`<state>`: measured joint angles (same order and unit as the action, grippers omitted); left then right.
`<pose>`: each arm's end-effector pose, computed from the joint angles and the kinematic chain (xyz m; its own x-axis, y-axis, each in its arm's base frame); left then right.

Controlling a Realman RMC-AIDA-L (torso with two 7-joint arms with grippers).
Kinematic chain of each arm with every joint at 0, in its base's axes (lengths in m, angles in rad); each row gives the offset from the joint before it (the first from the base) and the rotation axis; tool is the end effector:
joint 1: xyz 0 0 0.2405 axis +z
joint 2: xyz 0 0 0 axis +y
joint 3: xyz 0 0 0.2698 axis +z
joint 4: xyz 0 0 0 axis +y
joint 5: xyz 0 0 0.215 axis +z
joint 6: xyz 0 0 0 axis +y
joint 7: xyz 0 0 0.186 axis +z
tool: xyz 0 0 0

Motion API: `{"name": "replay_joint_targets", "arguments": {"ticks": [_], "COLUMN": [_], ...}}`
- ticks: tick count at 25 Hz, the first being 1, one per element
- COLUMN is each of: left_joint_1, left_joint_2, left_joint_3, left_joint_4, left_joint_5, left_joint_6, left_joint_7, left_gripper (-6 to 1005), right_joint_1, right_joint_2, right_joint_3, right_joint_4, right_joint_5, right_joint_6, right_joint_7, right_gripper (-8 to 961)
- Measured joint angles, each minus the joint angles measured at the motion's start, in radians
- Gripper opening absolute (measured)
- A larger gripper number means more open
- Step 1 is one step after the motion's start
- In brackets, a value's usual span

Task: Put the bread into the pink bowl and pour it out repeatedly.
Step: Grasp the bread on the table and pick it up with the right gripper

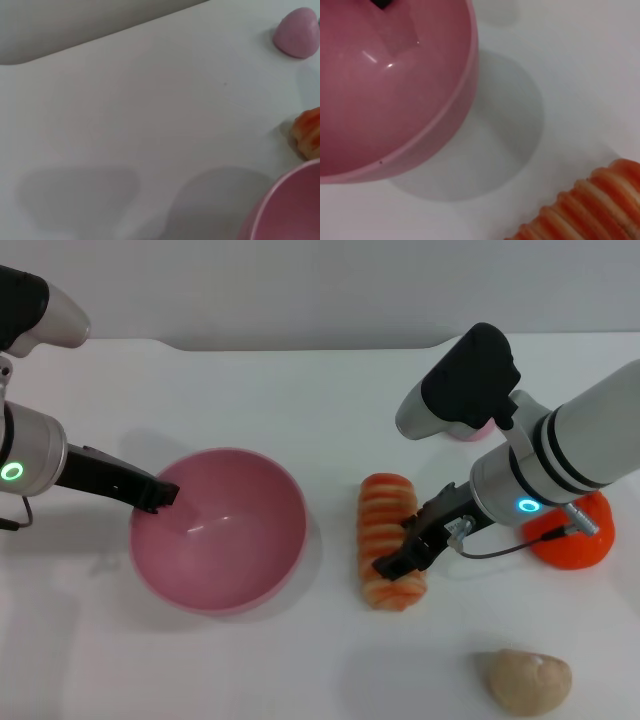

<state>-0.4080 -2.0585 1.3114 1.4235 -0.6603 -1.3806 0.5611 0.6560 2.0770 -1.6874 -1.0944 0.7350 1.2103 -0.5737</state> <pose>-0.2445 0.3752 -0.0144 0.6737 0.7347 0.0791 0.6694 -0.5615 -0.4863 0.1957 0.3719 -0.1291 0.8015 -0.5640 0.1987 -0.4863 -0.8082 -0.3321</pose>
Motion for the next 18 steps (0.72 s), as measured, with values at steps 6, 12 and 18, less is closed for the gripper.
{"name": "replay_joint_targets", "arguments": {"ticks": [6,12,18], "left_joint_1": [0.0,0.005,0.01], "left_joint_2": [0.0,0.0,0.0], "left_joint_3": [0.0,0.0,0.0], "left_joint_4": [0.0,0.0,0.0], "left_joint_5": [-0.005,-0.006,-0.007], "left_joint_6": [0.0,0.001,0.005], "left_joint_7": [0.0,0.0,0.0], "left_gripper": [46,46,46], "right_joint_1": [0.011,0.008,0.001], "right_joint_2": [0.0,0.0,0.0], "right_joint_3": [-0.001,-0.003,-0.007], "right_joint_4": [0.027,0.023,0.007], "right_joint_5": [0.0,-0.002,-0.003], "right_joint_6": [-0.003,-0.003,-0.003], "right_joint_7": [-0.008,-0.02,-0.039], "right_gripper": [700,682,640]}}
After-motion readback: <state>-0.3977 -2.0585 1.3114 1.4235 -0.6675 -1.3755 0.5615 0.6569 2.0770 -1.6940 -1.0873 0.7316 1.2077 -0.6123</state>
